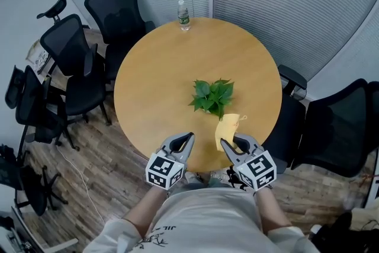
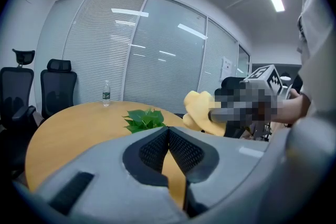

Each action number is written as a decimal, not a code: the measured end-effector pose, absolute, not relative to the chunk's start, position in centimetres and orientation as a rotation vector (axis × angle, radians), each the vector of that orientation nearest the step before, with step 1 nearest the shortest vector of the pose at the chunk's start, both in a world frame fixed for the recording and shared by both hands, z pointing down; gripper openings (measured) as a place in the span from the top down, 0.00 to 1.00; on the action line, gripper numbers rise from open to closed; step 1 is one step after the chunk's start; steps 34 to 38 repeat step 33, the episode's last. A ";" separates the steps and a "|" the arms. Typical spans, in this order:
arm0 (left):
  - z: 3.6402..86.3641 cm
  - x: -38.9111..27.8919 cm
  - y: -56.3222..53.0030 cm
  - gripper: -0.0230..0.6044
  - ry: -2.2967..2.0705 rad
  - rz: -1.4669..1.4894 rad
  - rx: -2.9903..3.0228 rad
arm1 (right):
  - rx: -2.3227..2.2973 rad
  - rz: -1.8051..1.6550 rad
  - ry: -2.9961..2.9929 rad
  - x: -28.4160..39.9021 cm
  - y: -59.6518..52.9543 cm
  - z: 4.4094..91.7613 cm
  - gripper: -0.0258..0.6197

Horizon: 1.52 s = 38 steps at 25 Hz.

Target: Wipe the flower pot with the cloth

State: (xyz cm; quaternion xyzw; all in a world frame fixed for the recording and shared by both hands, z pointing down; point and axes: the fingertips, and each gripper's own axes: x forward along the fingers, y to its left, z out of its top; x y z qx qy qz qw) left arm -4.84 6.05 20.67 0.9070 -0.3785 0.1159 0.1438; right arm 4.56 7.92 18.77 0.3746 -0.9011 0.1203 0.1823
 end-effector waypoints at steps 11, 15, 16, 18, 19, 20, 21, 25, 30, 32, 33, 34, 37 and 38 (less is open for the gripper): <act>20.2 -4.0 5.8 0.95 -1.101 0.304 2.620 | 1.067 0.337 -2.544 4.6 7.9 18.9 0.85; 19.6 -3.8 5.4 0.95 -1.117 0.289 2.636 | 1.065 0.342 -2.555 4.6 7.7 18.8 0.85; 19.5 -3.8 5.3 0.95 -1.120 0.288 2.639 | 1.063 0.342 -2.557 4.5 7.6 18.8 0.85; 19.3 -4.0 5.0 0.95 -1.126 0.289 2.644 | 1.059 0.340 -2.559 4.3 7.5 18.8 0.85; 19.2 -4.1 4.9 0.95 -1.128 0.290 2.646 | 1.057 0.341 -2.560 4.3 7.4 18.8 0.85; 19.1 -4.1 4.8 0.95 -1.130 0.289 2.647 | 1.056 0.341 -2.563 4.2 7.3 18.7 0.85; 19.1 -4.2 4.8 0.95 -1.131 0.288 2.647 | 1.054 0.341 -2.565 4.1 7.3 18.7 0.85; 19.0 -4.0 4.8 0.95 -1.121 0.297 2.657 | 1.027 0.331 -2.572 3.8 7.2 18.5 0.85; 19.1 -3.2 5.1 0.95 -1.094 0.303 2.669 | 1.005 0.320 -2.577 3.4 7.2 18.4 0.86; 19.1 -3.0 5.3 0.95 -1.088 0.302 2.670 | 1.001 0.317 -2.577 3.3 7.2 18.4 0.86; 19.1 -2.9 5.3 0.95 -1.085 0.301 2.669 | 0.998 0.316 -2.578 3.2 7.2 18.3 0.86; 19.1 -2.9 5.3 0.95 -1.085 0.301 2.669 | 0.998 0.316 -2.578 3.2 7.2 18.3 0.86; 19.1 -2.9 5.3 0.95 -1.085 0.301 2.669 | 0.998 0.316 -2.578 3.2 7.2 18.3 0.86; 19.1 -2.9 5.3 0.95 -1.085 0.301 2.669 | 0.998 0.316 -2.578 3.2 7.2 18.3 0.86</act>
